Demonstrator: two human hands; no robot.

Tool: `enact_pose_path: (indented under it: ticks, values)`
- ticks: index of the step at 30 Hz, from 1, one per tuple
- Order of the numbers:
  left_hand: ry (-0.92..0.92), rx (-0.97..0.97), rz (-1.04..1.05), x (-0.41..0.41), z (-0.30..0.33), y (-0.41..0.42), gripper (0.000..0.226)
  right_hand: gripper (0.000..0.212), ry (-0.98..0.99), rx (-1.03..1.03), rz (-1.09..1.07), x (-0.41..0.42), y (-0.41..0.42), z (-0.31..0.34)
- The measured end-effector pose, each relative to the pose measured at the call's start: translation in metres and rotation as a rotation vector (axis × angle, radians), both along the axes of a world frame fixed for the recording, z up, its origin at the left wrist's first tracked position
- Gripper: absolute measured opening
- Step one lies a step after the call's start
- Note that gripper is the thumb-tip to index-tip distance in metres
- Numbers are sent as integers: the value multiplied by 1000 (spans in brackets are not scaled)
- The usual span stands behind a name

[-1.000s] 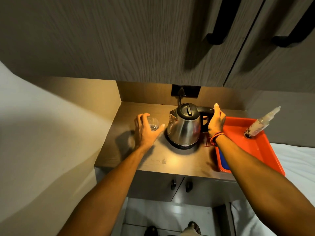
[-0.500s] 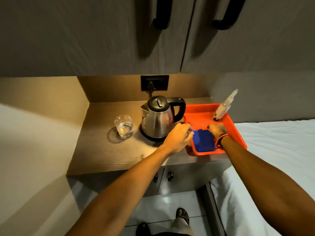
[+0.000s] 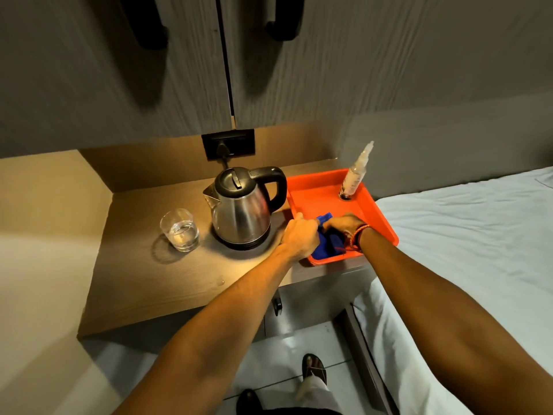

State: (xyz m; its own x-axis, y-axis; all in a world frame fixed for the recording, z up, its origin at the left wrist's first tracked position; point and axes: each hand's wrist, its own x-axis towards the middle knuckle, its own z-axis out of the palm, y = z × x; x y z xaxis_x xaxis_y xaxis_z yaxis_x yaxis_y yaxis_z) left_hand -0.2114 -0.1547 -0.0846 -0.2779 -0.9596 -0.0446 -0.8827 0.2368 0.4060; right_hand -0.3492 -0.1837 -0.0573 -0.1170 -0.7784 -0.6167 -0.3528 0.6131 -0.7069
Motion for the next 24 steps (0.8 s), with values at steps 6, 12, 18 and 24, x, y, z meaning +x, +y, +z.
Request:
enact_pose_path:
  ticks: [6, 12, 18, 24]
  values:
    - [547, -138, 243, 16, 4, 10, 21, 11, -144, -306, -79, 14, -3, 20]
    - [979, -107, 529, 45, 2, 32, 28, 31, -514, -307, -66, 52, 12, 37]
    - [891, -194, 837, 104, -19, 81, 30, 24, -414, -373, 56, 127, 56, 6]
    - [606, -111, 997, 159, -33, 125, 22, 5, -103, -502, 187, 190, 99, -33]
